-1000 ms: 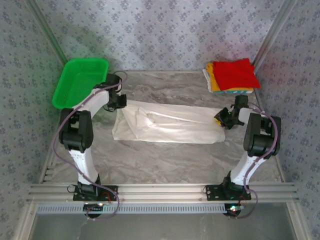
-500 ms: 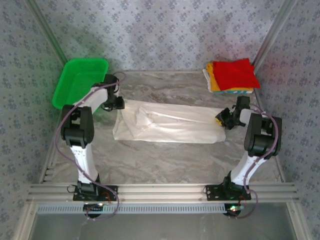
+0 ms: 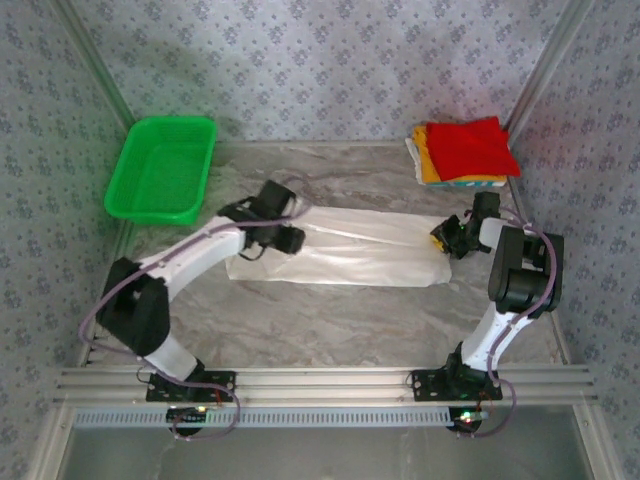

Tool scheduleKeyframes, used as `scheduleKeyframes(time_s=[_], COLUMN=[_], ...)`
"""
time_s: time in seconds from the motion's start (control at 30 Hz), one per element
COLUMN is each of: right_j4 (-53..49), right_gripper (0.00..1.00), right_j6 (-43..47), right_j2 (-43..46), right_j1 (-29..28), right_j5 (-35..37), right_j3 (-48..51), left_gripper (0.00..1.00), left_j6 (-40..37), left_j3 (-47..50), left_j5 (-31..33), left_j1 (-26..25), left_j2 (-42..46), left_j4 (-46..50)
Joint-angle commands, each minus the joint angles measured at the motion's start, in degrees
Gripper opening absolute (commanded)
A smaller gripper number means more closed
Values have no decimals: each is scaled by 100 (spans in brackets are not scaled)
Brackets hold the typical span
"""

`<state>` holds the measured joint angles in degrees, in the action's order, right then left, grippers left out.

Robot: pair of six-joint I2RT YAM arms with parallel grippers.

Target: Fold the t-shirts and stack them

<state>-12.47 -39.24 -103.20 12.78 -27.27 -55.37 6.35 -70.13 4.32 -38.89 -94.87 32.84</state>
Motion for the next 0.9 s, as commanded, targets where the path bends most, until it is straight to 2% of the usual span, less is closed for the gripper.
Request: scheduleKeyframes(time_s=[0.0, 0.2, 0.33, 0.43, 0.5, 0.57, 0.7, 0.87], right_j4=[-138, -70, -41, -54, -59, -50, -48, -52], right_gripper=[22, 21, 22, 22, 22, 22, 22, 22], right_j6=[-39, -75, -79, -68, -66, -66, -61, -53], right_j2=[-269, -297, -272, -271, -268, -271, -288, -311], right_j1=[21, 19, 21, 19, 31, 33, 42, 46], right_j5=[249, 187, 143, 134, 125, 117, 109, 81], right_j3=[62, 77, 104, 96, 105, 99, 90, 64], left_gripper=[57, 56, 45, 26, 8, 0, 0, 0], left_j6=[-709, -910, -861, -850, -810, -790, -764, -834], left_j3=[-334, -372, -357, -353, -337, -311, -59, 437], left_j5=[698, 1047, 1328, 1389, 1489, 1565, 1721, 1487], left_j1=[-158, -146, -124, -116, -111, -121, -113, -119], left_j2=[-678, -1296, -1421, -1356, -1256, -1156, -706, 19], left_j4=[185, 10, -62, -35, -13, 54, 50, 66])
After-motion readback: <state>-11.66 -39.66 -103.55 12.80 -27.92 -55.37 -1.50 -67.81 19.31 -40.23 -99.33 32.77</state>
